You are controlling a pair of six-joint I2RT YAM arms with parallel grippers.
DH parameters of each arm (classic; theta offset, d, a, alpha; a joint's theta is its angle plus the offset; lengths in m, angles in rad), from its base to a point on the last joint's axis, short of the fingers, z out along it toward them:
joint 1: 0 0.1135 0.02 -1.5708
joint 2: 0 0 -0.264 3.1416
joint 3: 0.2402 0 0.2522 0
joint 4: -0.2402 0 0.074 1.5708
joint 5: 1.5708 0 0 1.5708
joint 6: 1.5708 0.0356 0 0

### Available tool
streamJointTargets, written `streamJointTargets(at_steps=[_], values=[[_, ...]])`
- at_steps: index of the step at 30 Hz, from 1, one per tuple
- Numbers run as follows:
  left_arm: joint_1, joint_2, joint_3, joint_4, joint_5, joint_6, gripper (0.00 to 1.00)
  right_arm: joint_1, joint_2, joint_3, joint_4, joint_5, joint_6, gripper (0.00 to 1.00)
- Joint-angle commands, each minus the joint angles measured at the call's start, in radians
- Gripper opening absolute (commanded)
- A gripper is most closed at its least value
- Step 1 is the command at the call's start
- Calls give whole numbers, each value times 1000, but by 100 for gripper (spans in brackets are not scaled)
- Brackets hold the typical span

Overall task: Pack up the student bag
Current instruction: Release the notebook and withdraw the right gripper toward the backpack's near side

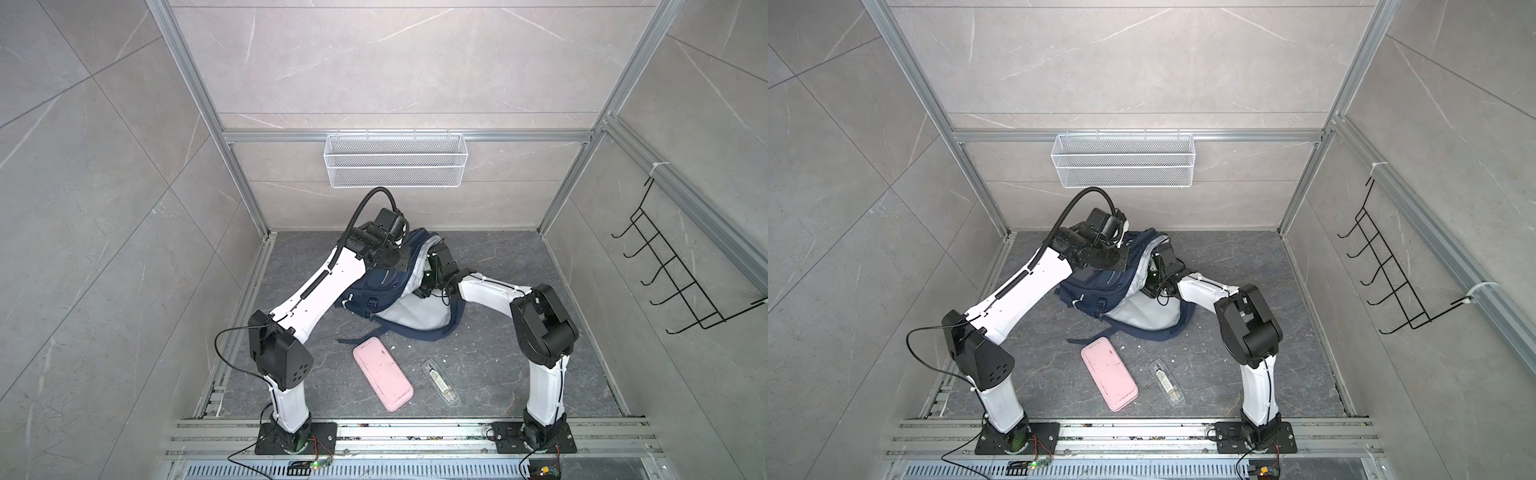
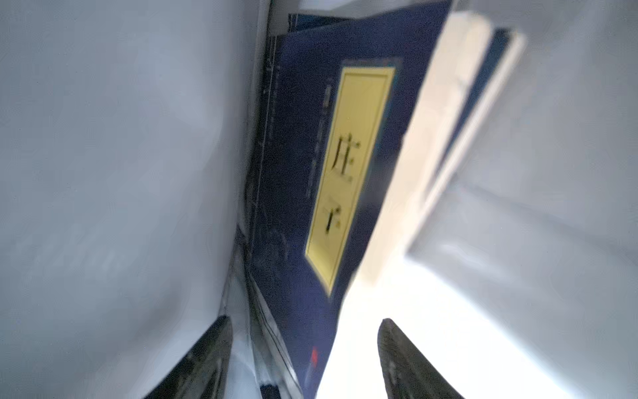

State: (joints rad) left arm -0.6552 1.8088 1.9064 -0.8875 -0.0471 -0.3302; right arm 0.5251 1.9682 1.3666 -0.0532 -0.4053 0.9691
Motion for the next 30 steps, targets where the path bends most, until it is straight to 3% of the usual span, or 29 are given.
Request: streamJointTargets(at_steps=[1,9,16,21,27,30], values=[[5,-30,21,94,16,-11,0,-2,-92,-13,-139,59,-107,70],[3,4,-33,122,6,-7,0,-32,-315,-284,-116,102,-141,69],[-37,64,-83,175,27,-19,0,-33,-553,-455,-204,183,-206,66],[-98,179,-52,197,10,-24,0,-33,-707,-525,-291,245,-233,64],[-143,328,85,151,8,-29,0,-33,-834,-547,-398,295,-259,62],[-152,305,81,138,-18,-23,16,-31,-857,-556,-412,287,-261,62]])
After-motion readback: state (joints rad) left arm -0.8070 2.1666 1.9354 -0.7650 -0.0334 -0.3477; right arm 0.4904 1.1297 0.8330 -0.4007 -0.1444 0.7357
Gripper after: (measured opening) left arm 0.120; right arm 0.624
